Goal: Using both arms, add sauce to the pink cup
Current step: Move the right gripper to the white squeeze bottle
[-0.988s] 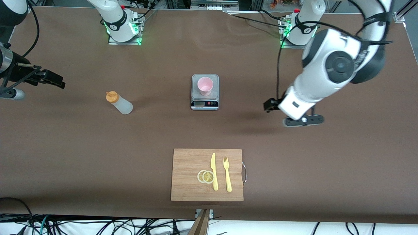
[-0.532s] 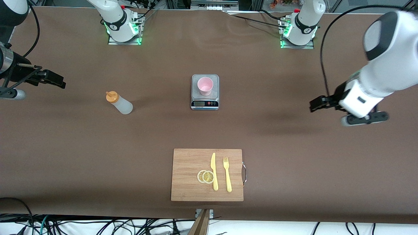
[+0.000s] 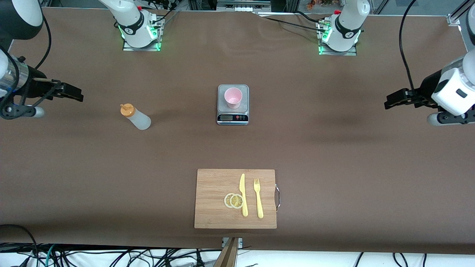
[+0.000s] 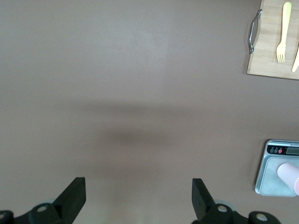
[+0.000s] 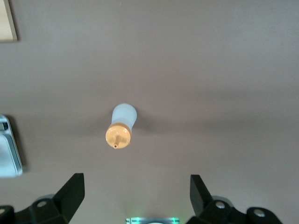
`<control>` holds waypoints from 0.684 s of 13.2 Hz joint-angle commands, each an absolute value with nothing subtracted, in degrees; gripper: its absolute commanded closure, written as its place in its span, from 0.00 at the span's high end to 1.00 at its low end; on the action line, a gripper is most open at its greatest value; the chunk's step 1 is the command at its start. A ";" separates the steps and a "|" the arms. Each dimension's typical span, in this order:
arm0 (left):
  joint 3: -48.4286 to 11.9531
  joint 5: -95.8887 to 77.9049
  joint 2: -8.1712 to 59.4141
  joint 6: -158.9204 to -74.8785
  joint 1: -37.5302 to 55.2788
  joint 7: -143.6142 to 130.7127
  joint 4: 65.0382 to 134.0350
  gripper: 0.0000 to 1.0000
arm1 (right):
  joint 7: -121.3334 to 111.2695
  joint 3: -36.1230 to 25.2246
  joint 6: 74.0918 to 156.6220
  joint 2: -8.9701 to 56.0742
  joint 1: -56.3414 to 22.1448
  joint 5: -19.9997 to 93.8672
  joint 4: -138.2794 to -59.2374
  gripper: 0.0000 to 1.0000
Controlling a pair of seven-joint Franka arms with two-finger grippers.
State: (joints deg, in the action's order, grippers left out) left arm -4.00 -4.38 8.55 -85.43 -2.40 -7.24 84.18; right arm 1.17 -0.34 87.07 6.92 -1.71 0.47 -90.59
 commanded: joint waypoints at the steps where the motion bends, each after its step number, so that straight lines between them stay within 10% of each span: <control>1: -3.08 -3.43 8.61 -83.85 -2.72 -1.34 82.88 1.00 | -11.10 -0.53 85.25 8.87 -1.06 2.98 -89.47 1.00; 9: -2.81 -3.43 9.14 -83.06 -3.52 1.06 82.62 1.00 | -47.75 -7.45 85.95 9.05 0.79 14.29 -95.87 1.00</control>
State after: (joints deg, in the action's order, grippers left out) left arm -2.59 -4.38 8.74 -84.19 -3.29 -0.40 83.94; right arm -38.19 -4.21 85.85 9.43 -0.22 8.64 -92.71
